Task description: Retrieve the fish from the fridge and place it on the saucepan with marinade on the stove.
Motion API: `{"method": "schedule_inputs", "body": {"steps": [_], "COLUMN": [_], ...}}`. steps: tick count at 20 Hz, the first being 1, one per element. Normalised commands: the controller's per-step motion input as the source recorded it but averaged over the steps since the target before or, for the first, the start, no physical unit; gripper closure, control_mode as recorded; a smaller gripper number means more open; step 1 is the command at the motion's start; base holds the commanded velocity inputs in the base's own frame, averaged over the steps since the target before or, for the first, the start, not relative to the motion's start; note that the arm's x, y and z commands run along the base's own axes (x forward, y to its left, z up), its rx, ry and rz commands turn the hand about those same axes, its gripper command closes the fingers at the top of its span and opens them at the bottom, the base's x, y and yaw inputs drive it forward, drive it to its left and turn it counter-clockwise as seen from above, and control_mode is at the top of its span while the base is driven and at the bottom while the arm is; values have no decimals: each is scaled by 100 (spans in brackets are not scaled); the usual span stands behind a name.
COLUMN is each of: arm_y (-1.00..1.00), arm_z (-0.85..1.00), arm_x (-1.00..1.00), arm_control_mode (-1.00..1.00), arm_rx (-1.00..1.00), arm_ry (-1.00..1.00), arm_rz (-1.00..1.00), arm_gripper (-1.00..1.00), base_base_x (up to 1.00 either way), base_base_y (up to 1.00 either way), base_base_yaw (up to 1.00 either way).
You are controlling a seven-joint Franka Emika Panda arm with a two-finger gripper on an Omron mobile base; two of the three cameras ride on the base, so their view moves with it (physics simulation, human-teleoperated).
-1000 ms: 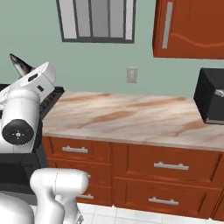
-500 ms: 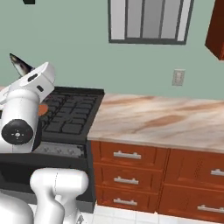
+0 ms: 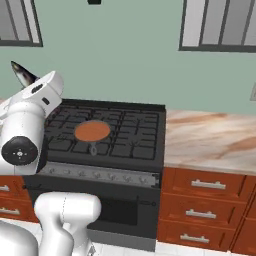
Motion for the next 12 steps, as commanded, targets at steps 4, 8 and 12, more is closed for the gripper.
{"method": "schedule_inputs", "body": {"steps": [4,8,12], "arm_y": [0,0,0], "arm_z": [0,0,0], "arm_x": [0,0,0], "arm_control_mode": [100,100,100], "arm_rx": [0,0,0], "arm_ry": [0,0,0], "arm_rz": [0,0,0], "arm_gripper": [100,100,100], "base_base_x": [8,15,19], "base_base_y": [89,40,0], "base_base_yaw": [0,0,0]}}
